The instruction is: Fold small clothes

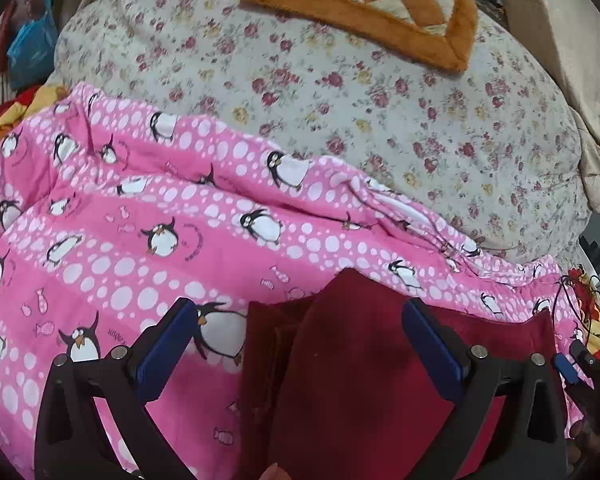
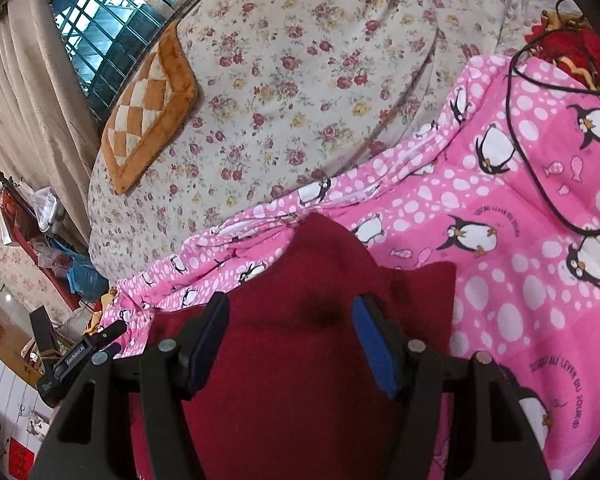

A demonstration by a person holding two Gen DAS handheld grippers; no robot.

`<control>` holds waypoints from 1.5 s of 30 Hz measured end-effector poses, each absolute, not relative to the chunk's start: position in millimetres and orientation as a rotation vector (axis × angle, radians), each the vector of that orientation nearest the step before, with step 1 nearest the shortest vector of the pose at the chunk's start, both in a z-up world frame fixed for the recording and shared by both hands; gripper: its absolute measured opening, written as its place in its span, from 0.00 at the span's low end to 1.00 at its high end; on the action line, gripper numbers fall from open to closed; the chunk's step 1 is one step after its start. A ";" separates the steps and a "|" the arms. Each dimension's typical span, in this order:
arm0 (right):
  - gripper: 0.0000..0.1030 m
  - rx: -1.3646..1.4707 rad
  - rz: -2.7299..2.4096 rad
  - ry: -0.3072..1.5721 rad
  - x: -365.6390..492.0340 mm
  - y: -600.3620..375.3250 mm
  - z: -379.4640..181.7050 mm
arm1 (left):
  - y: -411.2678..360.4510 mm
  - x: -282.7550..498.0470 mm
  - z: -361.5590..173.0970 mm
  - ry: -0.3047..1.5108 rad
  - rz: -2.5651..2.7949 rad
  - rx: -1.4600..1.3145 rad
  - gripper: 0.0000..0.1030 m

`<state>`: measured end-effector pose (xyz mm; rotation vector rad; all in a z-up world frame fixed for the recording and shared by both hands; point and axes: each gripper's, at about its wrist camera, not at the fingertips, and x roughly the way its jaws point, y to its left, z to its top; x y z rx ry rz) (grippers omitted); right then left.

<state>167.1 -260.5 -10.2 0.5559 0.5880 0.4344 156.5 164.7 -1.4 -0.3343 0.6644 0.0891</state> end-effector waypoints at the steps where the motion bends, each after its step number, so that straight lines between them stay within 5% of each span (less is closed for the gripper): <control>1: 0.65 0.549 0.421 0.577 165.7 -261.0 -8.2 | 163.3 157.5 -2.5 0.674 0.084 -0.329 0.88; 3: 0.65 0.514 0.387 0.545 161.1 -260.5 -1.8 | 154.9 160.6 -5.3 0.695 0.062 -0.300 0.88; 5: 0.53 0.441 0.344 0.487 152.7 -256.3 9.9 | 141.4 163.0 -4.6 0.703 0.032 -0.253 0.87; 7: 0.27 0.351 0.317 0.448 147.4 -246.0 20.4 | 122.6 164.7 -0.3 0.690 -0.007 -0.188 0.84; 9: 0.19 0.294 0.326 0.440 150.2 -233.2 26.3 | 98.6 168.5 1.5 0.676 -0.061 -0.102 0.71; 14: 0.17 0.196 0.261 0.583 187.7 -201.1 13.9 | 75.9 199.0 -22.0 0.792 -0.065 -0.005 0.52; 24: 0.12 0.178 0.164 0.927 260.9 -207.0 -45.4 | 95.4 228.2 -54.0 0.898 -0.030 -0.093 0.60; 30: 0.14 0.226 0.225 0.907 255.8 -215.5 -44.3 | 97.4 226.1 -52.8 0.889 -0.068 -0.120 0.63; 36: 0.15 0.183 0.254 0.665 212.1 -199.5 3.3 | 94.1 224.6 -50.6 0.868 -0.059 -0.109 0.64; 39: 0.25 0.159 0.349 0.719 208.4 -170.5 1.6 | 95.0 225.0 -51.0 0.867 -0.061 -0.113 0.65; 45: 0.25 0.036 0.308 0.887 229.3 -144.7 -39.6 | 95.7 227.0 -51.8 0.871 -0.075 -0.122 0.68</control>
